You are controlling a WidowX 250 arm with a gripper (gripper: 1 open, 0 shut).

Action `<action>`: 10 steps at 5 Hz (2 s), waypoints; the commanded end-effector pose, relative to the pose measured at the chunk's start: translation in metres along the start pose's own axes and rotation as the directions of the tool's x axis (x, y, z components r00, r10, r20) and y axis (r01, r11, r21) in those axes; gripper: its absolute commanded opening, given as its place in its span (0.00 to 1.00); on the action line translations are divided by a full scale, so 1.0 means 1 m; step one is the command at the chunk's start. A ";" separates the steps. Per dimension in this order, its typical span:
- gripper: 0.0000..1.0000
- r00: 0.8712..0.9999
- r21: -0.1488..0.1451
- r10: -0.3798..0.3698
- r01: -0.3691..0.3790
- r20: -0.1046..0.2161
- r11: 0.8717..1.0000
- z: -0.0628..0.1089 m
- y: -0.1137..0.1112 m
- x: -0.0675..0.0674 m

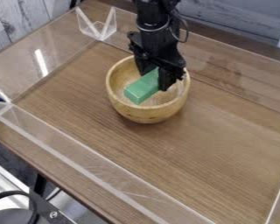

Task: Put the green block in the brown bowl

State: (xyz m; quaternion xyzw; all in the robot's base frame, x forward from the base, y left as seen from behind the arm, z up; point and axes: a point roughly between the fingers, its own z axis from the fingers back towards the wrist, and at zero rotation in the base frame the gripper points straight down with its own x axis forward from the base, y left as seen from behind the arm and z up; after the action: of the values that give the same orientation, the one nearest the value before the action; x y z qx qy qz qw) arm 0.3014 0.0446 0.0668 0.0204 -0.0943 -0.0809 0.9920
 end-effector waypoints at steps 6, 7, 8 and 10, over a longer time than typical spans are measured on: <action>0.00 0.998 -0.060 0.010 -0.006 0.070 0.998 0.002 0.018 0.025; 0.00 0.998 -0.061 0.005 -0.002 0.060 0.998 0.003 0.016 0.026; 0.00 0.999 -0.062 0.001 0.003 0.050 0.998 0.005 0.014 0.026; 0.00 0.999 -0.010 0.048 -0.048 0.024 0.999 -0.004 0.015 0.026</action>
State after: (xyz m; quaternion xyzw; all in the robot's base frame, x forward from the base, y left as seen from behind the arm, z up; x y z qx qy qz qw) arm 0.3171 0.0532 0.0516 0.0038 -0.0741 -0.0566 0.9956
